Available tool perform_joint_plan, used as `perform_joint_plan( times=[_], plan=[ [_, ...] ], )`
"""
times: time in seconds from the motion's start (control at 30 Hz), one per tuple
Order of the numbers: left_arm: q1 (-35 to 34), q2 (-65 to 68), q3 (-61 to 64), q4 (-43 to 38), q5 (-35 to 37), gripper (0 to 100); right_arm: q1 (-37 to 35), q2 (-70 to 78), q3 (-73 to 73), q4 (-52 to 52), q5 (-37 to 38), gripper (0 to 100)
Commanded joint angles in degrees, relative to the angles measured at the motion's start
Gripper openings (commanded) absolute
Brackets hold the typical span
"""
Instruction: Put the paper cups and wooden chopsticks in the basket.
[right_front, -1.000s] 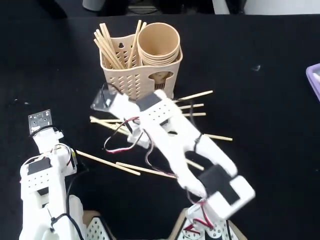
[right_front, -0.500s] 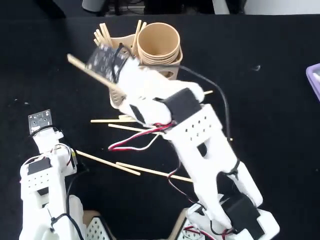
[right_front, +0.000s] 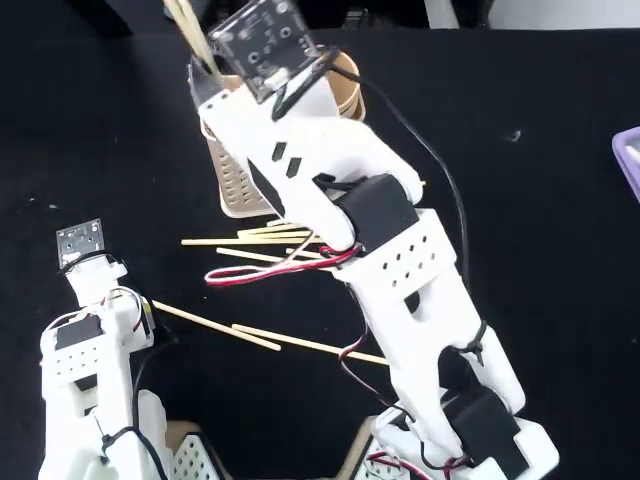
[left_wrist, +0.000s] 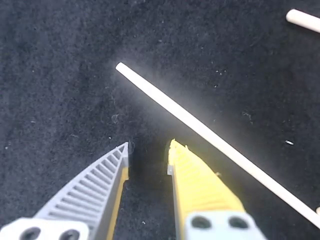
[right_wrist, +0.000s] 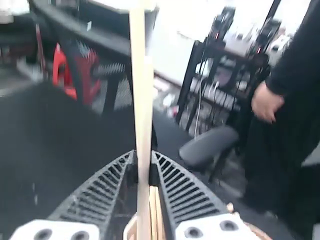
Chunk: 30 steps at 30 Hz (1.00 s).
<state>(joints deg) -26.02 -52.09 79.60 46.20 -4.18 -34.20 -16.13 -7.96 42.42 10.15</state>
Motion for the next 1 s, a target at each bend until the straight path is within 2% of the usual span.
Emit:
perform_joint_plan(
  times=[0.0, 0.23, 0.57, 0.77, 0.97],
  plan=[
    [0.66, -0.97, -0.40, -0.88, 0.09, 14, 0.35, -2.86, -3.21, -7.30, -1.85, 1.0],
    [0.66, -0.97, -0.40, -0.88, 0.09, 14, 3.08, 3.12, -3.12, -14.42, -1.85, 1.0],
    [0.66, -0.97, -0.40, -0.88, 0.09, 14, 5.36, 11.65, -2.24, -6.95, -1.85, 1.5],
    [0.66, -0.97, -0.40, -0.88, 0.09, 14, 5.27, 10.42, -2.15, -4.92, -1.85, 16.3],
    [0.66, -0.97, -0.40, -0.88, 0.09, 14, 5.54, 2.33, -1.98, -1.05, -1.49, 13.3]
  ],
)
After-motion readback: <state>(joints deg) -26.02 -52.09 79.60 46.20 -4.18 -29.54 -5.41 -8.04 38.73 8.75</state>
